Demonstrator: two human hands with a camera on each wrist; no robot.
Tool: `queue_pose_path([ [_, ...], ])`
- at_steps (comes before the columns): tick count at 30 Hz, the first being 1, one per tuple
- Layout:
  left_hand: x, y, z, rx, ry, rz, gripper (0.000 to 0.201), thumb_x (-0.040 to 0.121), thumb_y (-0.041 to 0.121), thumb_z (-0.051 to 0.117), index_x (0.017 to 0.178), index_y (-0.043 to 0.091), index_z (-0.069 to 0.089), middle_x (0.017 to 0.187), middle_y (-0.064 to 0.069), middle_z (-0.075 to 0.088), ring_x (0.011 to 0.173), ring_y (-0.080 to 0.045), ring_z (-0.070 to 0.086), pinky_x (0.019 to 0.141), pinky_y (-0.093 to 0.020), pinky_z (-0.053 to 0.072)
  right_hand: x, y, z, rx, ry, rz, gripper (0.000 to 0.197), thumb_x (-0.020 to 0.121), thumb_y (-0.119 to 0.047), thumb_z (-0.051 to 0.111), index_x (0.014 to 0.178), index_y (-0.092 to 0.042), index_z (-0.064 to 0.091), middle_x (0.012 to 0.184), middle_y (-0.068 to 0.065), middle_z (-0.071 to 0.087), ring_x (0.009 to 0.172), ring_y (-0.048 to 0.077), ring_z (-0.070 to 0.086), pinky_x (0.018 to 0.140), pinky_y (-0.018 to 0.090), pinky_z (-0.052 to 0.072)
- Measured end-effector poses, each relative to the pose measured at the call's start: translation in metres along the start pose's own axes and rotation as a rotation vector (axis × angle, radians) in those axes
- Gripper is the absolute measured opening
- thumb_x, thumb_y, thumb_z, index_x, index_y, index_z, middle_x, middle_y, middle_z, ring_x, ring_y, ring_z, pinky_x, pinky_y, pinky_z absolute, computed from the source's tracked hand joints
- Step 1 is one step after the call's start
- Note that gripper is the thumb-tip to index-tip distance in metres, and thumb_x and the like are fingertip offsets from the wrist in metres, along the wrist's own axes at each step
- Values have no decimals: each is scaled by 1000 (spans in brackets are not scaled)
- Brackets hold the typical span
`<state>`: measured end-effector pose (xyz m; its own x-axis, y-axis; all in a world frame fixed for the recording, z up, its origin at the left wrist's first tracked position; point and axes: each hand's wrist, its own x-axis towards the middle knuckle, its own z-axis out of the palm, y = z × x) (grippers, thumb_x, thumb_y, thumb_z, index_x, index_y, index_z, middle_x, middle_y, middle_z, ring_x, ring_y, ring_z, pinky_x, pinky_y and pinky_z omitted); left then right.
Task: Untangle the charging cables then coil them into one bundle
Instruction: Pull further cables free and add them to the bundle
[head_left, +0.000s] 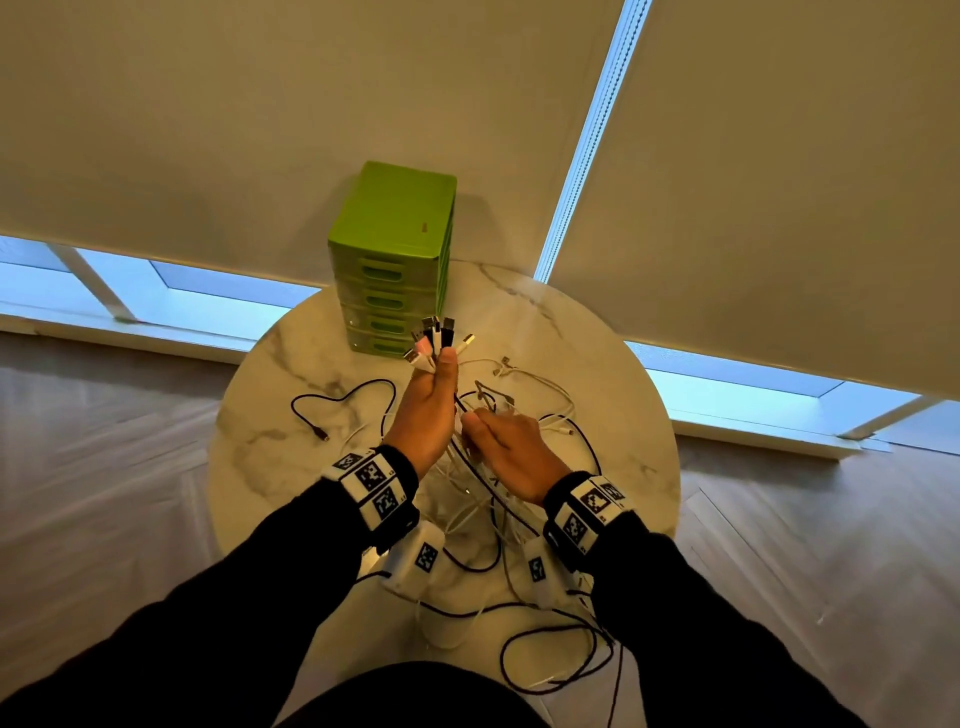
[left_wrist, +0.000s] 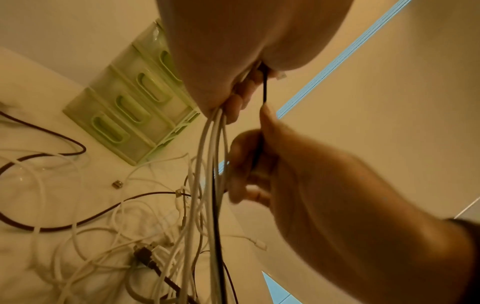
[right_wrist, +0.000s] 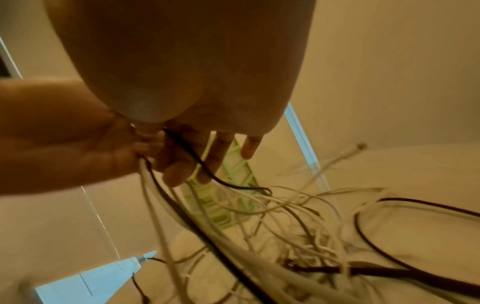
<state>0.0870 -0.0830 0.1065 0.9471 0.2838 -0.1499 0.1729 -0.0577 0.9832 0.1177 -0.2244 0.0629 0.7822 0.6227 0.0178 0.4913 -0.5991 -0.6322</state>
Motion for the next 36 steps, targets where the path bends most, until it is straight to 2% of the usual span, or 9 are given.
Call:
queue_pose_path([
  [3,5,-1,-5,-68,47,64,59,101,62,27,95,14,61,93,-5,66,94,-22,64,99,-54,49,0,21,7,112,-111,76,44,103,-57,21,79,-33,48,74,-9,58,75,11,55,85,42,44],
  [7,5,14,-14,-263,12,88,54,107,46,25,68,14,45,56,6,54,71,-25,65,85,-45,56,8,49,22,156,-215,155,60,99,-66,22,116,-25,61,117,3,67,110,16,61,99,37,43],
  [12,25,29,-50,-418,139,130,40,107,46,28,77,22,36,64,5,25,52,-11,26,52,-29,34,14,82,19,45,-214,260,70,86,-83,15,87,-27,57,88,3,64,82,22,58,83,41,48],
  [15,36,32,-72,-434,165,159,36,106,48,33,82,23,40,65,7,27,56,-11,25,52,-27,27,26,93,7,-181,-234,262,62,94,-73,16,99,-27,57,95,8,68,93,30,63,87,45,46],
  [18,36,22,-70,-340,174,130,30,108,34,39,79,25,41,67,7,25,58,-8,25,56,-29,20,52,79,-14,-164,31,268,55,99,-62,18,103,-25,58,91,3,70,94,28,65,93,45,42],
  [22,34,-1,-53,-302,168,-4,32,107,30,43,75,25,41,64,7,25,55,-9,23,58,-32,17,74,28,-41,151,275,140,36,107,-38,40,84,-14,55,74,5,62,72,27,59,70,36,42],
  [27,33,-6,-32,-214,103,-97,42,107,42,39,81,15,57,63,4,43,53,-9,36,52,-23,29,62,-22,-37,69,129,-128,21,107,-37,40,88,-33,49,68,-8,55,59,12,51,58,34,40],
  [31,38,-4,-28,-208,79,-139,42,107,41,41,88,13,65,76,-6,59,68,-15,50,57,-25,35,50,-20,-17,14,47,-157,31,106,-48,33,119,-34,58,92,-8,71,73,11,61,65,33,44],
  [36,39,4,-22,-285,56,-120,36,109,33,37,80,17,50,64,6,62,66,-13,59,59,-28,33,32,-5,-6,292,-85,-53,31,108,-39,34,84,-29,52,71,-10,59,65,9,54,68,32,44],
])
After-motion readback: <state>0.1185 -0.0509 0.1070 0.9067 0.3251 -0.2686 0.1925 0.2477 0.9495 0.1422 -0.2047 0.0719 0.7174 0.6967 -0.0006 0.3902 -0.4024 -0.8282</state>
